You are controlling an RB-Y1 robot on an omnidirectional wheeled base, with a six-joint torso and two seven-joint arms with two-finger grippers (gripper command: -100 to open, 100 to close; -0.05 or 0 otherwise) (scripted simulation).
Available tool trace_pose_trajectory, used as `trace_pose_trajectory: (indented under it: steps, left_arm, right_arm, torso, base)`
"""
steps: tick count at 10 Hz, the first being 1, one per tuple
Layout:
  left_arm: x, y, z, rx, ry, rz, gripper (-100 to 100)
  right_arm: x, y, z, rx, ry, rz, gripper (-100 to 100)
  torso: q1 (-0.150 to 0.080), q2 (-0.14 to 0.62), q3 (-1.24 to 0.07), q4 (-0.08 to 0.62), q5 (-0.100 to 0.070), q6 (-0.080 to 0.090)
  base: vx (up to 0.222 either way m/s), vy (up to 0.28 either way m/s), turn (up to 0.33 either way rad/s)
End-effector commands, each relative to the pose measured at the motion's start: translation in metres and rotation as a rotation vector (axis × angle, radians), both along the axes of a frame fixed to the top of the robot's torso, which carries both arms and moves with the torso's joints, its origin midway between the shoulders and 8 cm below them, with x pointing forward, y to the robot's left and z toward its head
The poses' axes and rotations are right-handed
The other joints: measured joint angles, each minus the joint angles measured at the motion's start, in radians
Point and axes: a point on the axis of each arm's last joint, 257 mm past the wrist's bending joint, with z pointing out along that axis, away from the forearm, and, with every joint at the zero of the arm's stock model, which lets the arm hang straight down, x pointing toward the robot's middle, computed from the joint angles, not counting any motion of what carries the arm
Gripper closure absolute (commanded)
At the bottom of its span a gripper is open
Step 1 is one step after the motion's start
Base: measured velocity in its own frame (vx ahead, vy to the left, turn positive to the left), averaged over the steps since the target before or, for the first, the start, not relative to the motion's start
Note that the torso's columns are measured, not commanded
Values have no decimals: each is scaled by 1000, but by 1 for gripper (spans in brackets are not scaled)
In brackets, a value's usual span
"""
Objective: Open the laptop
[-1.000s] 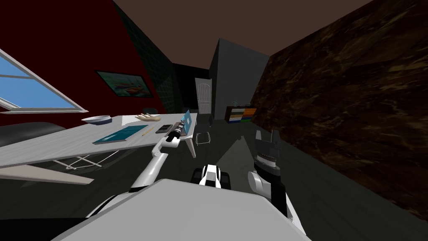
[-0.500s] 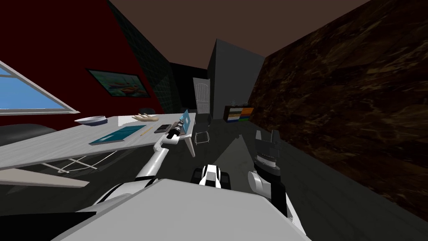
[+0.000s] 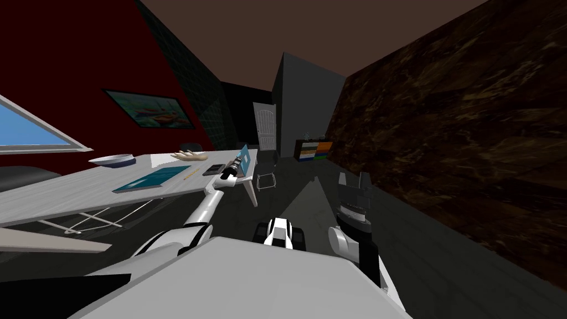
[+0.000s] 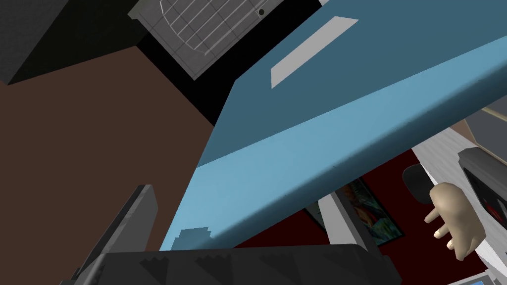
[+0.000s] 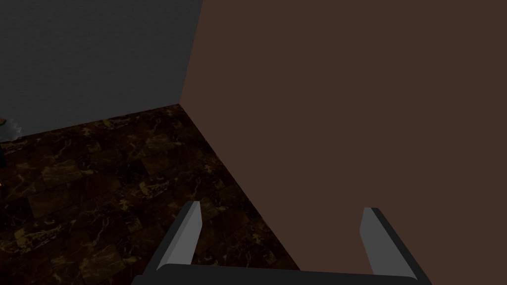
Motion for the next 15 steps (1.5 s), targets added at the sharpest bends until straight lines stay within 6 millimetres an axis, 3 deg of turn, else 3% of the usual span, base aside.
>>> trace_pose_trajectory:
  steps: [1,2,3,4,5,8,9,11,14,15]
  left_arm:
    - [0,8,-21,-12,38,14,-100]
    - [0,8,-21,-12,38,14,-100]
    - [5,32,17,25,-28,31,-100]
    - [14,29,21,17,-37,26,-100]
    - [18,29,19,8,-31,28,-100]
    - [15,40,-16,-14,33,50,-100]
    - [20,61,29,19,-45,66,-100]
    - [31,57,39,8,-62,58,-100]
    - [27,70,-8,-26,23,86,-100]
    - [31,90,42,5,-67,99,-100]
  right_arm:
    - [0,0,0,0,0,0,0]
    - [0,0,0,0,0,0,0]
    - [0,0,0,0,0,0,0]
    - [0,0,0,0,0,0,0]
    - [0,0,0,0,0,0,0]
    - [0,0,0,0,0,0,0]
    - [0,0,0,0,0,0,0]
    - [0,0,0,0,0,0,0]
    - [0,0,0,0,0,0,0]
    - [0,0,0,0,0,0,0]
  torso:
    - [1,0,0,-1,1,-1]
    - [2,0,0,-1,1,-1]
    - [2,1,1,0,1,-1]
    - [-2,7,4,2,-1,1]
    - [-2,8,5,3,-1,0]
    - [0,-1,-1,0,0,0]
    - [0,0,0,0,0,0]
    - [-3,9,6,3,-1,0]
    - [1,-1,-1,-1,0,0]
    - [1,0,0,0,0,0]
  base:
    - [7,-3,2]
    - [0,0,0]
    - [-93,-59,-210]
    - [-123,-34,-106]
    - [-70,-5,19]
    - [-3,0,4]
    - [-92,-28,-190]
    - [-94,-34,-53]
    - [2,-7,2]
    - [-75,-33,-199]
